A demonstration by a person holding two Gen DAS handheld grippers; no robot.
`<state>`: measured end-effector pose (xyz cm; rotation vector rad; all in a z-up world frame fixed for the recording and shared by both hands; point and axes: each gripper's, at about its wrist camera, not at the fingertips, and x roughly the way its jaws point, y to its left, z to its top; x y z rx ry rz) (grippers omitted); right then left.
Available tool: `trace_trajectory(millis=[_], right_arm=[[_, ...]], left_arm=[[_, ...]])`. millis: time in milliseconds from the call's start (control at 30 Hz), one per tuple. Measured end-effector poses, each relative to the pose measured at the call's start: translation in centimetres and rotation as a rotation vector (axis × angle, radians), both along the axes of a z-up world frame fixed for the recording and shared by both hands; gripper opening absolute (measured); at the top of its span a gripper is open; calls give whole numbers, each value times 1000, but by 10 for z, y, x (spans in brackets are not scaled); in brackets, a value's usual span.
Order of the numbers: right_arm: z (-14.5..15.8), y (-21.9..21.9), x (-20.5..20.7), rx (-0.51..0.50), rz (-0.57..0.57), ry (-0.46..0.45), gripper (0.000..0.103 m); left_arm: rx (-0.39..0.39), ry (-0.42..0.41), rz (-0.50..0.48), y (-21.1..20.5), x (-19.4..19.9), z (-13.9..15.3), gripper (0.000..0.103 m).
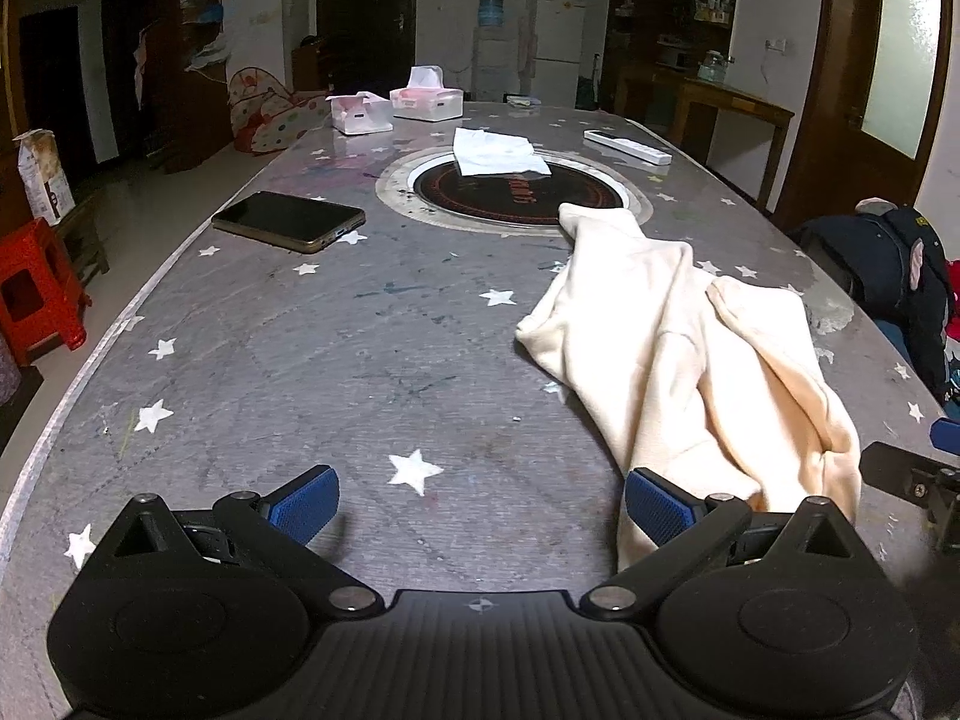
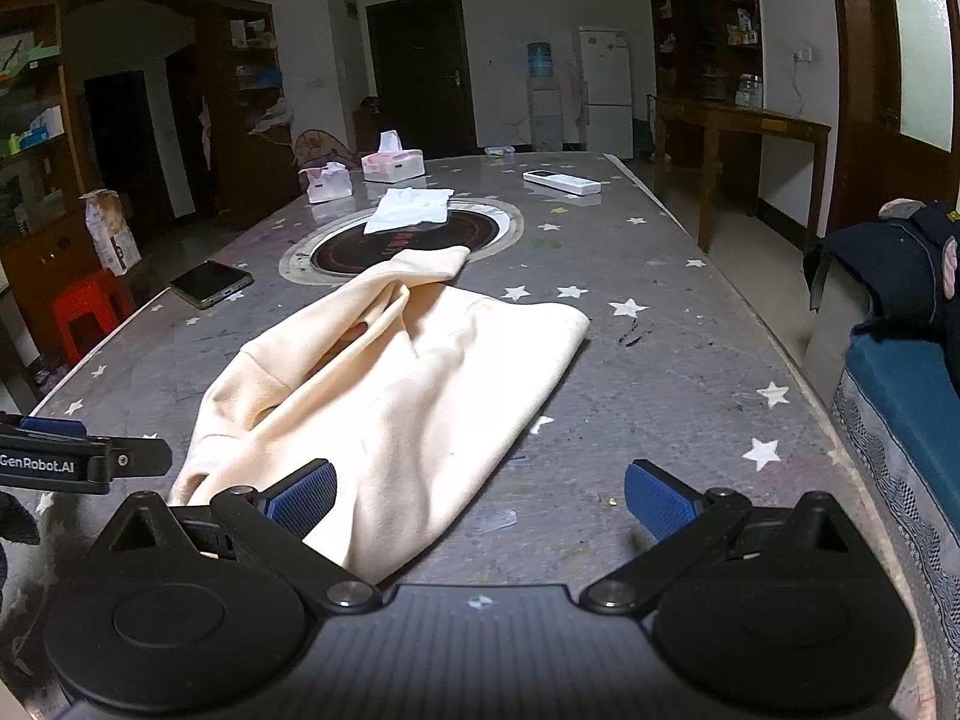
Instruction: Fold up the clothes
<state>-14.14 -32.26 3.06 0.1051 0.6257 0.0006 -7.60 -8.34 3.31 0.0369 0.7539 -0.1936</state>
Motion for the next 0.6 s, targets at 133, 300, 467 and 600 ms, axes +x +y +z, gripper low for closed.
trace_trajectory(millis=[133,300,467,600], right_arm=[[1,3,-2,5,16,-4,103],[3,6,-3,-1,24,-5,103],[4,9,-4,-4,35,-7,103],[4,12,-3,-8,40,-5,103]], left_arm=[[0,-2,-11,-4,-3,1,103],[1,-5,-23,-9,-5,3,103],[3,-11,-35,-13,-6,6,103],[2,-13,-42,-15,-6,6,103]])
